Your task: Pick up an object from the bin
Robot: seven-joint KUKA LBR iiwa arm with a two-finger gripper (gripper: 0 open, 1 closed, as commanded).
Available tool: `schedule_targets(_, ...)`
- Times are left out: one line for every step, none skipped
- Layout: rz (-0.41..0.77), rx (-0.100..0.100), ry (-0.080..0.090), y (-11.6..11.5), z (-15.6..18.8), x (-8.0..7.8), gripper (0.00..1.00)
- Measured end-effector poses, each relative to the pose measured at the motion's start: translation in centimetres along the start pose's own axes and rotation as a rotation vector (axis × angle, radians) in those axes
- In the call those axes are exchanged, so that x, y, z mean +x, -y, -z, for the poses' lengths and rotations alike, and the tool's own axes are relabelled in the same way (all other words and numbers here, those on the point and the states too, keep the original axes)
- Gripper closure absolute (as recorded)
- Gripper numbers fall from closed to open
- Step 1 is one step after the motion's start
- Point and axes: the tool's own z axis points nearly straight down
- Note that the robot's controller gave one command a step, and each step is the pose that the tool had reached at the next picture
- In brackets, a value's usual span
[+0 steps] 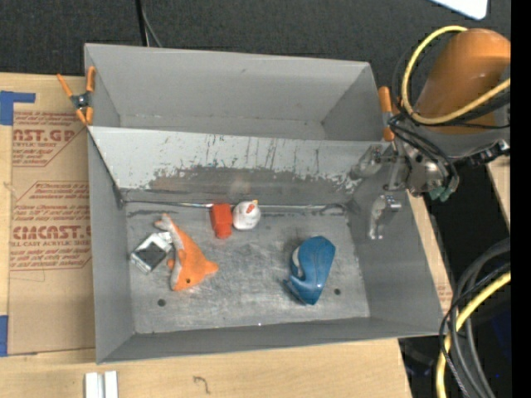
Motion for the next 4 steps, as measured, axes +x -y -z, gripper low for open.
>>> schedule_targets(0.171,0.0,0.001,-1.6,-5.2,1.6,0.0)
schedule_targets(0.493,-0.002,-0.002,-3.4,-6.2,2.3,0.0)
schedule_targets(0.628,-0.002,0.0,-4.0,-7.3,1.9,0.0)
schedule_targets(0.823,0.0,0.003,-4.9,-14.0,1.7,0.0)
